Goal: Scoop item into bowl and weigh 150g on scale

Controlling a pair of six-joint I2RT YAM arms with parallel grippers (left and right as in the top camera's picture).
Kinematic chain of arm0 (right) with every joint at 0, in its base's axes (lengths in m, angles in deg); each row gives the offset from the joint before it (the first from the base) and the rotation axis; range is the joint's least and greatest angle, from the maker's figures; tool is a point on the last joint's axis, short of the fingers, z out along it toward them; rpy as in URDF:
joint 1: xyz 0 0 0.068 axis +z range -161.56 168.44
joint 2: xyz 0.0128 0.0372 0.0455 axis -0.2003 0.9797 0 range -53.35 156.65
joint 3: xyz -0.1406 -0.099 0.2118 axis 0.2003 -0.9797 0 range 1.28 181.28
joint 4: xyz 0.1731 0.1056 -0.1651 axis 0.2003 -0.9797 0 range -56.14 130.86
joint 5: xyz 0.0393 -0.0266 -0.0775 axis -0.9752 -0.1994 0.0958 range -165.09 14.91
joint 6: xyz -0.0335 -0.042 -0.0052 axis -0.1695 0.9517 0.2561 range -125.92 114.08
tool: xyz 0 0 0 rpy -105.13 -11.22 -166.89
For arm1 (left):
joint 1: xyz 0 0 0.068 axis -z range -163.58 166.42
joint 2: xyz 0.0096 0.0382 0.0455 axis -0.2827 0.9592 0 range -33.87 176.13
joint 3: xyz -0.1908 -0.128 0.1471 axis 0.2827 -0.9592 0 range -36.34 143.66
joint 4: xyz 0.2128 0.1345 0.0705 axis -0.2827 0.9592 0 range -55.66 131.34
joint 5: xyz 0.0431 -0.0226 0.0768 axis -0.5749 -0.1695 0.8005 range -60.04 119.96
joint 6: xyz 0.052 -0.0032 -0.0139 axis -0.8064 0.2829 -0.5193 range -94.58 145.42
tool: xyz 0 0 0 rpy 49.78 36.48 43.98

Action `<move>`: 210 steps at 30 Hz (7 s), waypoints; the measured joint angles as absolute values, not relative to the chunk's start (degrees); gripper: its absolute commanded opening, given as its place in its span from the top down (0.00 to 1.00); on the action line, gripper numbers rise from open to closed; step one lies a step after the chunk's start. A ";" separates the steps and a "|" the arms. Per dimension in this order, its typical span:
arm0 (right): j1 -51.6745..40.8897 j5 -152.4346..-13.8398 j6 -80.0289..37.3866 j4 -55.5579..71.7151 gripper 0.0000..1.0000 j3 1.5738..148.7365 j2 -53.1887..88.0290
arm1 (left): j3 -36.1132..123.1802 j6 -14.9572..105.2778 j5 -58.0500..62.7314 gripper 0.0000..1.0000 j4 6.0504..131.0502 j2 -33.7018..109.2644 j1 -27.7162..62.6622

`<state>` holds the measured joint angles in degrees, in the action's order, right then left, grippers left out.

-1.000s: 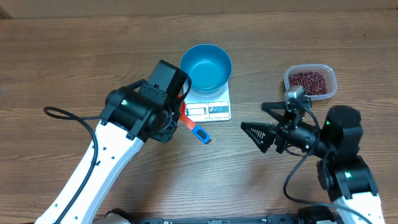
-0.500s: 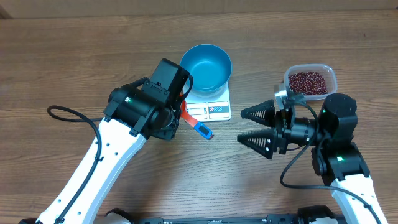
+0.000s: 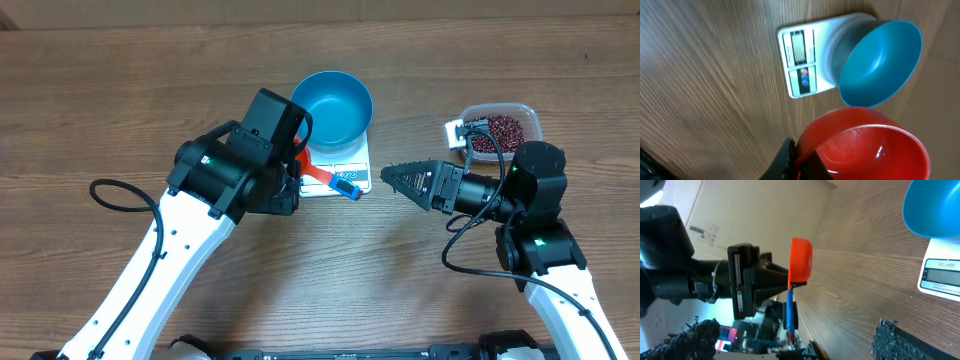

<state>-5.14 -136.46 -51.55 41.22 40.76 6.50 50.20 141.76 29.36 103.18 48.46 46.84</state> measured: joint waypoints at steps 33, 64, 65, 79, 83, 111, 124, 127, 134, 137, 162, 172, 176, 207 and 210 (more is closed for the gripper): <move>-5.14 -134.82 -53.82 40.92 0.25 40.76 6.50 | 50.20 144.03 19.00 0.96 90.88 55.96 50.99; -5.14 -134.21 -53.91 40.83 0.60 40.76 6.50 | 50.20 144.03 22.03 0.96 86.05 55.96 53.59; -5.14 -134.21 -53.89 40.83 0.60 40.76 6.50 | 50.20 144.03 22.06 0.96 85.72 55.96 53.61; -5.14 -134.18 -53.93 40.83 0.65 40.76 6.50 | 50.20 144.03 22.08 0.96 85.30 55.96 53.96; -5.14 -134.18 -53.89 40.83 0.65 40.76 6.50 | 50.20 144.03 22.06 0.96 85.30 55.96 53.96; -5.14 -130.51 -55.94 44.31 0.65 40.76 6.50 | 50.20 144.05 24.88 0.95 81.52 56.15 53.96; -4.97 -129.92 -56.90 44.35 0.79 40.76 6.50 | 50.20 144.05 24.88 0.96 80.78 56.15 53.94; -4.90 -129.70 -56.93 44.33 0.85 40.76 6.50 | 50.20 144.05 24.88 0.95 80.69 56.15 53.94; -4.81 -129.22 -56.79 44.31 0.96 40.76 6.50 | 50.20 144.07 24.92 0.96 80.45 56.15 53.94; -4.81 -128.87 -56.97 44.24 0.96 40.76 6.61 | 50.22 144.12 25.14 0.96 80.34 56.15 53.94; -4.70 -128.54 -56.93 44.68 0.96 40.76 6.66 | 50.22 143.88 23.72 0.01 79.03 56.20 53.94; -4.70 -124.65 -55.53 44.46 0.96 40.76 6.66 | 50.22 139.22 25.03 0.00 79.80 52.44 53.96; -4.70 -123.56 -53.84 44.39 0.96 40.76 6.66 | 50.22 135.59 27.45 0.01 81.54 46.82 53.94; -4.70 -92.52 -37.08 -8.39 0.96 70.51 6.66 | 50.24 76.78 33.75 0.96 100.36 40.50 53.96; -4.70 -88.92 -36.51 -12.13 0.96 70.88 6.66 | 50.24 68.21 35.91 0.96 100.36 41.42 53.94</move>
<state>-4.70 -88.92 -36.51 -12.13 70.88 6.66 50.24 68.21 35.91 100.36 41.42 53.94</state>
